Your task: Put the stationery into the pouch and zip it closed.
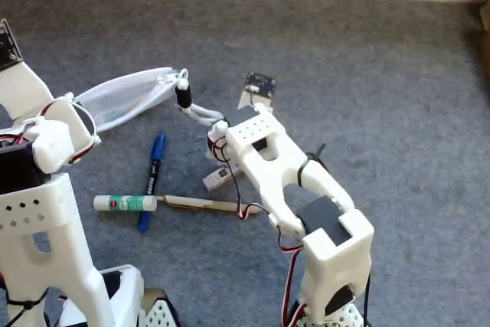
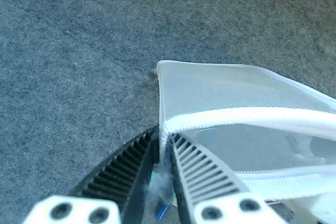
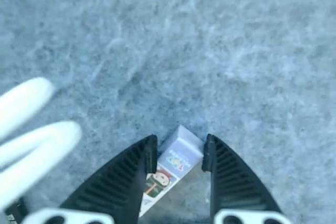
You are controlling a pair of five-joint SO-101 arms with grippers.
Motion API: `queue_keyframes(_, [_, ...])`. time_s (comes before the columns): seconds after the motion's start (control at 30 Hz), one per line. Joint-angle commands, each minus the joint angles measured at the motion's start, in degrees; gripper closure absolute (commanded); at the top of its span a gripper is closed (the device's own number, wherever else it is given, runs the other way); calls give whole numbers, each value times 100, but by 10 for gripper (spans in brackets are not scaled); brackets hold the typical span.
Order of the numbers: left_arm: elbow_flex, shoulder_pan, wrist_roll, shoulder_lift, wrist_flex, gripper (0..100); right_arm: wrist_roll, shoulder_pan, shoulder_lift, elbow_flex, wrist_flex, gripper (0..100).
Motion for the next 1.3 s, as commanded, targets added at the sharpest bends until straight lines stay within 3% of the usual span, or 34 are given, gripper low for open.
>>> queue_keyframes(0.0, [-119, -101, 9, -40, 26, 993, -70, -75, 75, -330, 92, 857])
queue_keyframes(0.47, [-110, -84, 9, -40, 26, 993, -70, -48, -4, -347, 629, 865])
queue_keyframes(0.67, [-110, -75, 9, -40, 26, 993, -18, 4, -48, -338, 646, 977])
queue_keyframes(0.83, [-110, -75, 9, -40, 26, 993, -9, 110, -66, -338, 664, 989])
queue_keyframes(1.03, [-110, -75, 9, -40, 26, 993, 897, 171, -66, -382, 673, 993])
queue_keyframes(1.27, [-110, -66, 9, -40, 26, 993, 923, 171, -66, -1121, 1622, 993])
